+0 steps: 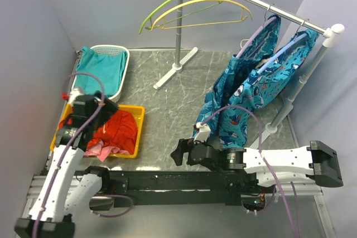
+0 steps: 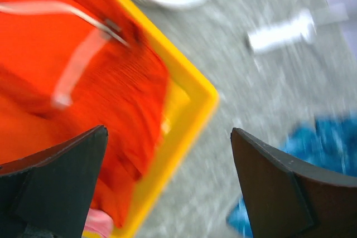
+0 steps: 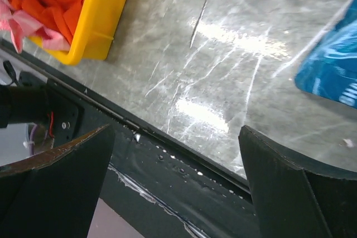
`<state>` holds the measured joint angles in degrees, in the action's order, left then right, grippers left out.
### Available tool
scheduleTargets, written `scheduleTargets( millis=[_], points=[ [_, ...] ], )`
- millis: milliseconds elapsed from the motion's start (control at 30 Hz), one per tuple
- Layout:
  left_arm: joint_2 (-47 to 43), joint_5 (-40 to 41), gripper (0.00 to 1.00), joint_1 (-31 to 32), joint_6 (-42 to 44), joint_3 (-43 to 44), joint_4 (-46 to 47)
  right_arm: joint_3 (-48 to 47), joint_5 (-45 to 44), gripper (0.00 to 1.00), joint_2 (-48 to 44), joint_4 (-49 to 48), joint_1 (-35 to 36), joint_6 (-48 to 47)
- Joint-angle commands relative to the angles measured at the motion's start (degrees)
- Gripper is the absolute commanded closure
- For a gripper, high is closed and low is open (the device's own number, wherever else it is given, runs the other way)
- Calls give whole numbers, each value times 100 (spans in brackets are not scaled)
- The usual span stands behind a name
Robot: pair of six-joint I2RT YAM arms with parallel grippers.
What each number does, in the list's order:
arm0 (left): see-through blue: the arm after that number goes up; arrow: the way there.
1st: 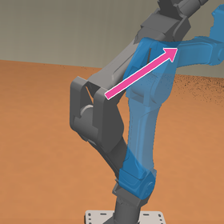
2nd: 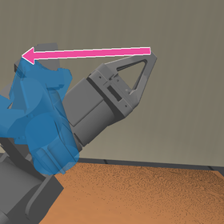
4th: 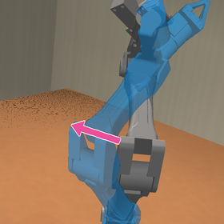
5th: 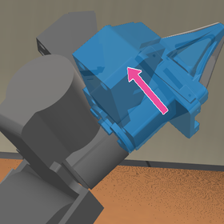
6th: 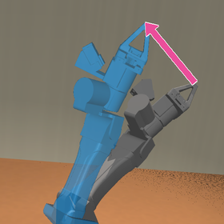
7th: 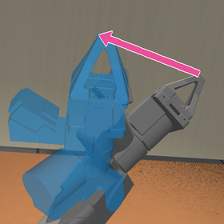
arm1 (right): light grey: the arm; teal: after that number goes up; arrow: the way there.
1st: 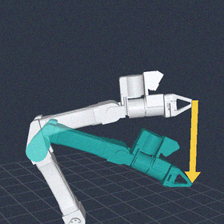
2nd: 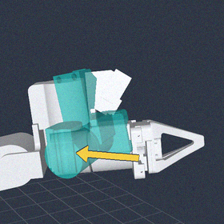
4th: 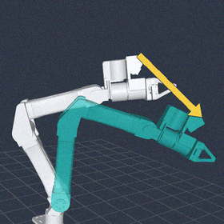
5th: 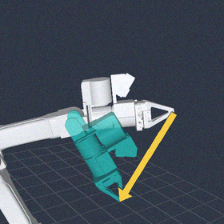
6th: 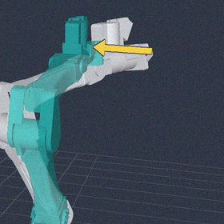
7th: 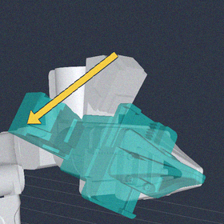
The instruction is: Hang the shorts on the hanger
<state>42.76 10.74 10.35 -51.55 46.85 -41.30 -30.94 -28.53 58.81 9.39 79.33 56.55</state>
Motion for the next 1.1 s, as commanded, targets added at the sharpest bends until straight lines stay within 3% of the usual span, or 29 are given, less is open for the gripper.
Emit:
scheduleTargets(
  millis=[0, 100, 200, 367, 633, 800, 1067],
  points=[
    [337, -588, 1, -1417, 671, 299, -301, -298, 348, 0, 297, -578, -67, -285],
    [636, -680, 5, -1886, 717, 114, 111, -387, 418, 0, 421, -622, -67, -338],
    [917, -941, 12, -1887, 769, -140, 1040, -325, 454, 0, 430, -719, -67, -356],
    [1865, -530, 25, -1572, 576, -9, 1413, -299, 436, 0, 448, -728, -84, -347],
    [2649, 112, 27, -913, 286, -97, 2222, -228, 524, 0, 579, -930, -102, -303],
    [2992, 919, 27, -745, 40, -18, 2197, -211, 568, 0, 588, -921, -84, -312],
    [3274, 1105, 38, -420, -109, -220, 2424, -167, 586, 0, 623, -1088, -84, -259]
  ],
)
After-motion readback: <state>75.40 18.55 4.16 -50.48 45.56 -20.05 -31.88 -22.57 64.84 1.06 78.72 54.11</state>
